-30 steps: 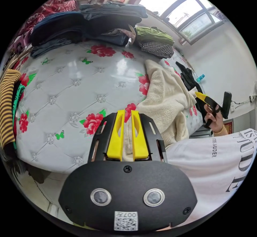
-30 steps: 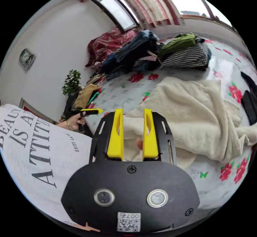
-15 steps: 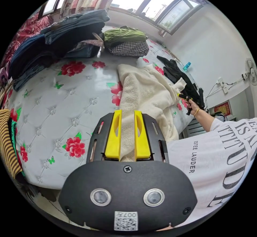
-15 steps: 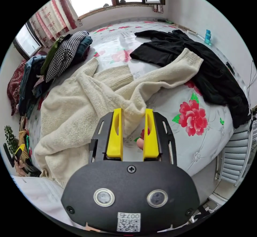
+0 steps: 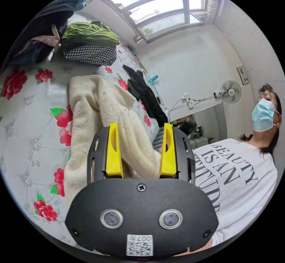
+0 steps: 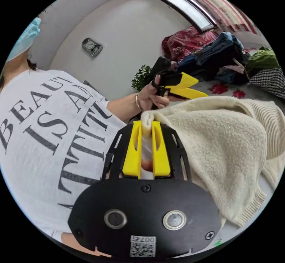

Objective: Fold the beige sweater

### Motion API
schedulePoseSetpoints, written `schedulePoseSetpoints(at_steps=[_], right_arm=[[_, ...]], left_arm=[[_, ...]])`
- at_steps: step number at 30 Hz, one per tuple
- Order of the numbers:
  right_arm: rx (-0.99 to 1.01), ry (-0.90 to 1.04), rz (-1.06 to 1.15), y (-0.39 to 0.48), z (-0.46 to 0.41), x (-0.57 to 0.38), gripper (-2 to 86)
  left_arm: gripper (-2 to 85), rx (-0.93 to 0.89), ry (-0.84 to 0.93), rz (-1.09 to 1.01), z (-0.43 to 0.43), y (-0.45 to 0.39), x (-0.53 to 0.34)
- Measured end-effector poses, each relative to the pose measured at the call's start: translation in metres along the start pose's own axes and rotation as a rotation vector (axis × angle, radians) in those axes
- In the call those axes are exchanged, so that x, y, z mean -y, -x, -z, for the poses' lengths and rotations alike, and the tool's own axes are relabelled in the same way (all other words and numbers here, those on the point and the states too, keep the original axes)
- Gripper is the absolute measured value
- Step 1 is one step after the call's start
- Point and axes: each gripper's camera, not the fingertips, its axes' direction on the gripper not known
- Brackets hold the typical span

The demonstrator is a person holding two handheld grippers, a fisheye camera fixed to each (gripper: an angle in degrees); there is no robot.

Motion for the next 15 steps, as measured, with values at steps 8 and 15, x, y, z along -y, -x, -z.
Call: schedulePoseSetpoints(at_steps=[8, 15], right_arm=[[-0.185, 0.061, 0.132, 0.006, 0.034, 0.009, 6.5], [-0.746, -0.100, -0.247, -0.136, 0.175, -0.019, 8.0]], left_arm=[[16.4, 0.351, 0.020, 0.202, 0.023, 0.015, -0.051], [16.9, 0.340, -0.009, 0.337, 0.019, 0.014, -0.086]])
